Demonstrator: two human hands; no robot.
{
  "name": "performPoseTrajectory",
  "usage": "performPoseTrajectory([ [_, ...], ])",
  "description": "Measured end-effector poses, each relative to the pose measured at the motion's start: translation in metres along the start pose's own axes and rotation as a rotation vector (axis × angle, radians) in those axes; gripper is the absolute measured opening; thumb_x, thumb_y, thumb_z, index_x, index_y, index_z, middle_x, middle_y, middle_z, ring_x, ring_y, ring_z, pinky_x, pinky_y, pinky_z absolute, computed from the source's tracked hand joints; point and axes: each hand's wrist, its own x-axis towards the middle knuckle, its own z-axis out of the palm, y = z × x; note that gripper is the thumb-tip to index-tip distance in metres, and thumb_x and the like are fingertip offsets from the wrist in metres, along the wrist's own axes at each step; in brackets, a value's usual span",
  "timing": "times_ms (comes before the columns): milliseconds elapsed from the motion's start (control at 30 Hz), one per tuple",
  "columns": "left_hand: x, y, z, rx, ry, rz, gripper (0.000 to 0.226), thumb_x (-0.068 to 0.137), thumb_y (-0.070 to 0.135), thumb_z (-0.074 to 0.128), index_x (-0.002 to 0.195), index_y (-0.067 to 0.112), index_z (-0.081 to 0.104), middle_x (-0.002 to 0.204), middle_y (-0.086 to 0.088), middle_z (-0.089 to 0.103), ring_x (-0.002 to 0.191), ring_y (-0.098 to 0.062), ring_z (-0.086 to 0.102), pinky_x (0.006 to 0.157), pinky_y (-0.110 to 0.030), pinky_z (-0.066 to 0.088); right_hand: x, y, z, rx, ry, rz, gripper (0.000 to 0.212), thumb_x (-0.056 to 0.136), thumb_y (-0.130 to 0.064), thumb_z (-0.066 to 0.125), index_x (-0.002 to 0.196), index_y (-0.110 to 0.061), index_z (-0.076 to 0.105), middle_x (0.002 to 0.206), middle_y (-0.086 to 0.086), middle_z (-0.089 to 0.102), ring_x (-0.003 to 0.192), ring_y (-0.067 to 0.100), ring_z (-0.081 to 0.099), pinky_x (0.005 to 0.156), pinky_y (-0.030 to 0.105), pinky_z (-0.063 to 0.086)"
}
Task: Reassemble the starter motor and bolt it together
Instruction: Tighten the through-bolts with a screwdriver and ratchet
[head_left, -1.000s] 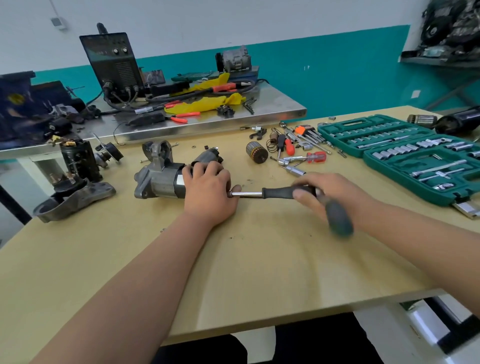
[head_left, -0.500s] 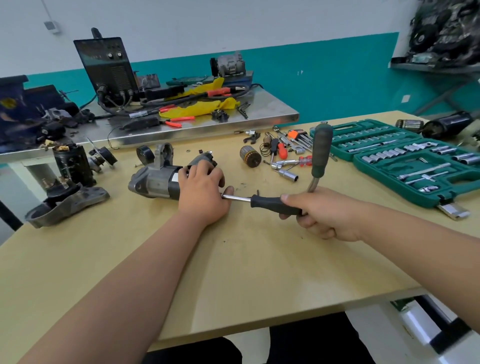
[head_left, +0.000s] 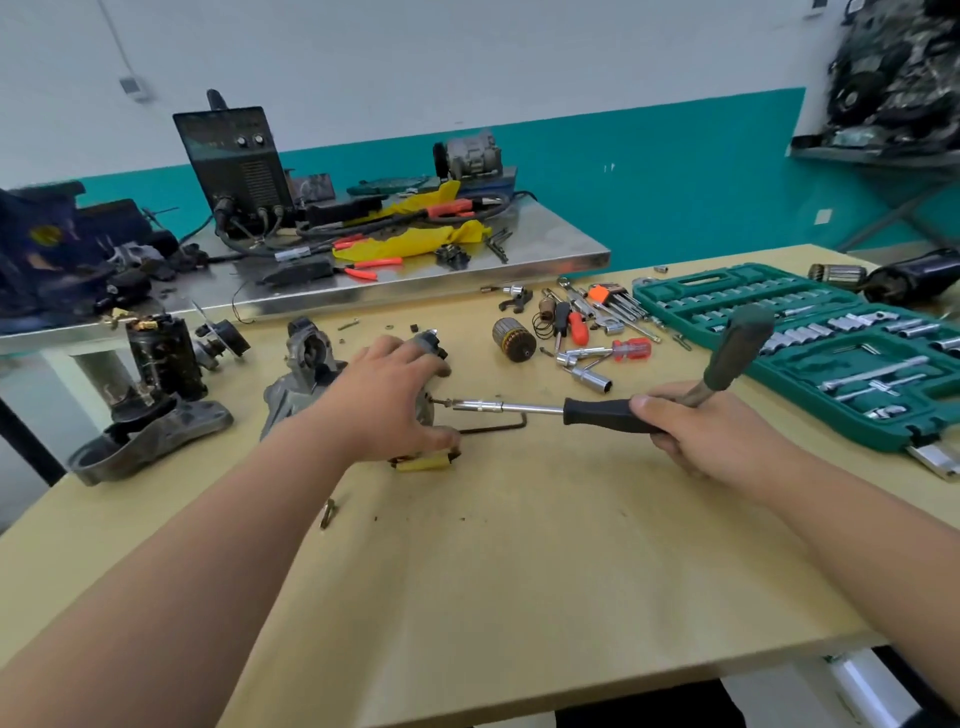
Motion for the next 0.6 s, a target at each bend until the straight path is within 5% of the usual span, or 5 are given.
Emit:
performPoseTrajectory([
  [67,0.008,0.005,0.008,-0.041,-0.091,-0.034,0.074,0.077,0.069,0.063,0.14,0.034,0.045,0.135,0.007,0.052,0.124,-0.019,0.043,0.102,-0.035,0.037,0.002,-0.004,0.004,-0.009,0.013,-0.001,0.025,0.097,-0.037,0.051,0.09,-0.026,0.072,0.051,-0.004,0.043,0.042,0.011,0.033,0.05,0.027,0.028],
  [200,0.01,0.008,0.021,-0.046,0.076,-0.084,0.047,0.082,0.064,0.06,0.12,0.036,0.062,0.101,0.013,0.057,0.093,-0.011,0.045,0.078,-0.029,0.036,0.005,-0.005,0.009,-0.021,0.028,0.018,0.026,0.096,-0.037,0.05,0.087,-0.025,0.071,0.051,-0.004,0.042,0.039,0.008,0.033,0.051,0.027,0.028],
  [467,-0.014,0.013,0.039,-0.171,0.322,-0.162,0.043,0.086,0.055,0.06,0.121,0.03,0.064,0.113,0.011,0.062,0.109,-0.016,0.051,0.104,-0.037,0.031,0.007,-0.003,0.014,-0.007,-0.009,0.012,0.025,0.098,-0.038,0.049,0.089,-0.031,0.072,0.051,-0.005,0.043,0.039,0.006,0.035,0.052,0.028,0.03],
  [600,-0.012,0.008,0.029,-0.192,0.289,-0.145,0.044,0.087,0.057,0.057,0.121,0.03,0.062,0.109,0.009,0.063,0.098,-0.014,0.049,0.092,-0.035,0.041,0.008,-0.002,0.011,-0.077,-0.085,-0.023,0.025,0.099,-0.038,0.047,0.091,-0.033,0.07,0.055,-0.006,0.047,0.043,0.008,0.039,0.054,0.027,0.034],
])
